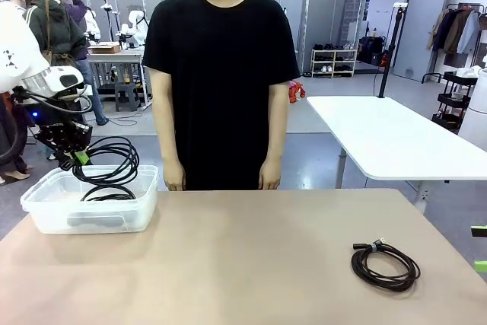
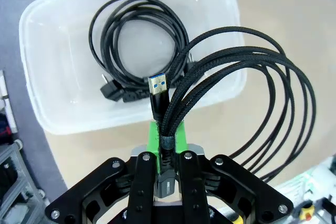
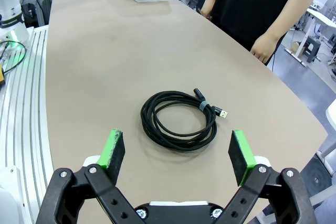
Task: Organize and store the cables.
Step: Place the USB Extension Cable into the Organizing box.
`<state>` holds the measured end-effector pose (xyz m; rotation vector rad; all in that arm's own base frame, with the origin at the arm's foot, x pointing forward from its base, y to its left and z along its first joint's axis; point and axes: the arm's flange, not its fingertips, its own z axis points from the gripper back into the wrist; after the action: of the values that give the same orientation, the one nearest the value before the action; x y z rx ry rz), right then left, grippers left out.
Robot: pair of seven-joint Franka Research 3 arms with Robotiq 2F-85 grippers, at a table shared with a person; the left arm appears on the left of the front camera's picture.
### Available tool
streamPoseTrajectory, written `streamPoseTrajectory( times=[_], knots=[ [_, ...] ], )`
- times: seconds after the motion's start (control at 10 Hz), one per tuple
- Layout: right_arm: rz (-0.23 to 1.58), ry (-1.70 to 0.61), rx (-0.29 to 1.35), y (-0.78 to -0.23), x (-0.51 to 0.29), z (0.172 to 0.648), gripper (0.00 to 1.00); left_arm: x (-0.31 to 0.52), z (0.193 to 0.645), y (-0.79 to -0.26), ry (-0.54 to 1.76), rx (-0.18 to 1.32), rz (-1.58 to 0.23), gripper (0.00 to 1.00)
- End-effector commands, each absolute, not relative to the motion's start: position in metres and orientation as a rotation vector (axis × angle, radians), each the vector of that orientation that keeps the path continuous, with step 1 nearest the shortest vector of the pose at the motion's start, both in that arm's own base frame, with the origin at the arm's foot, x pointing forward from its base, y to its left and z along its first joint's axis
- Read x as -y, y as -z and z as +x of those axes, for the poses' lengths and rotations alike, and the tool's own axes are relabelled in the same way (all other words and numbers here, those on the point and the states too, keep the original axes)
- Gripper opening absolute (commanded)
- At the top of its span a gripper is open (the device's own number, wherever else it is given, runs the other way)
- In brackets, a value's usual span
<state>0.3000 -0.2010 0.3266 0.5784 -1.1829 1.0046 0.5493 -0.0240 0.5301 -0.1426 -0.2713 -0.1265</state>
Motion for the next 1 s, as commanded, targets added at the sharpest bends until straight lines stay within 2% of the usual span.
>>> streamPoseTrajectory(
  times=[0.0,0.6,0.9],
  knots=[
    [0.581,-0.991,1.193,-0.33,0.201,0.3,1.0,0.01,0.57,-0.526,0.114,0.276,-0.154,0.13],
    [0.581,-0.991,1.193,-0.33,0.201,0.3,1.0,-0.026,0.622,-0.473,0.056,0.271,-0.147,0.13],
    [0.581,-0.991,1.193,-0.33,0.201,0.3,1.0,-0.024,0.648,-0.431,0.04,0.22,-0.068,0.13]
  ],
)
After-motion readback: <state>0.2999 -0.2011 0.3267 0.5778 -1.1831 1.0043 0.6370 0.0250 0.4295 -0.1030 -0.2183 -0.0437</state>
